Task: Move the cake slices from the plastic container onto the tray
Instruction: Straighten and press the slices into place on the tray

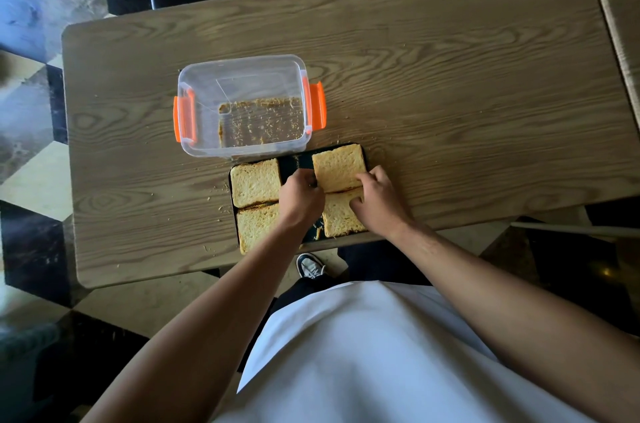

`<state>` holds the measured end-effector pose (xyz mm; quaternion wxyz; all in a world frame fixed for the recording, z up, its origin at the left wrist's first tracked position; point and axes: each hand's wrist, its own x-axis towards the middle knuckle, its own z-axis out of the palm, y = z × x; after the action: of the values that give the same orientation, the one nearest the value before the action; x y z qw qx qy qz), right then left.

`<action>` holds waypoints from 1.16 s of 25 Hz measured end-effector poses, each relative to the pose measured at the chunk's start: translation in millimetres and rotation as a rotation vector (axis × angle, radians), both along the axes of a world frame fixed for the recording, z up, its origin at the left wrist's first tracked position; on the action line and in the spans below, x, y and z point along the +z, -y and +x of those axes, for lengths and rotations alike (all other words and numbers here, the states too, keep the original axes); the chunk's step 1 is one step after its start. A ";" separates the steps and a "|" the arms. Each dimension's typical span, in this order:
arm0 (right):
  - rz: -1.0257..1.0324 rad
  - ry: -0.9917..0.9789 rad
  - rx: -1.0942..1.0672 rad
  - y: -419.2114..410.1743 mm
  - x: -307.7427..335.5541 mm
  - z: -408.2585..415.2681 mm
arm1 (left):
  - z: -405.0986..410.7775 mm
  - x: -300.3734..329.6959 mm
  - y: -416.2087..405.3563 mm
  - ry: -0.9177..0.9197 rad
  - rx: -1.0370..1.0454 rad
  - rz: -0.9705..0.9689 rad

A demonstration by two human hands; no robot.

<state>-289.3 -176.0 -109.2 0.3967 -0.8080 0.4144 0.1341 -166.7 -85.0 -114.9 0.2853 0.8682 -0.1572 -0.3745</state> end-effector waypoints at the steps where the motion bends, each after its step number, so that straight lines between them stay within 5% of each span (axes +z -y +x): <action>1: 0.005 0.001 0.013 -2.1 -0.2 0.5 | -2.2 0.6 -3.5 0.035 -0.011 0.011; 17: -0.035 0.031 0.013 -13.9 -7.0 7.0 | -18.1 -8.6 -19.4 -0.045 0.021 0.094; 29: -0.121 0.024 0.270 2.8 -14.3 19.9 | -17.0 4.3 -0.7 -0.043 0.042 0.127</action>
<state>-269.4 -178.8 -123.5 0.3304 -0.8805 0.3043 0.1514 -183.7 -84.3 -110.6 0.2406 0.8793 -0.1086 -0.3964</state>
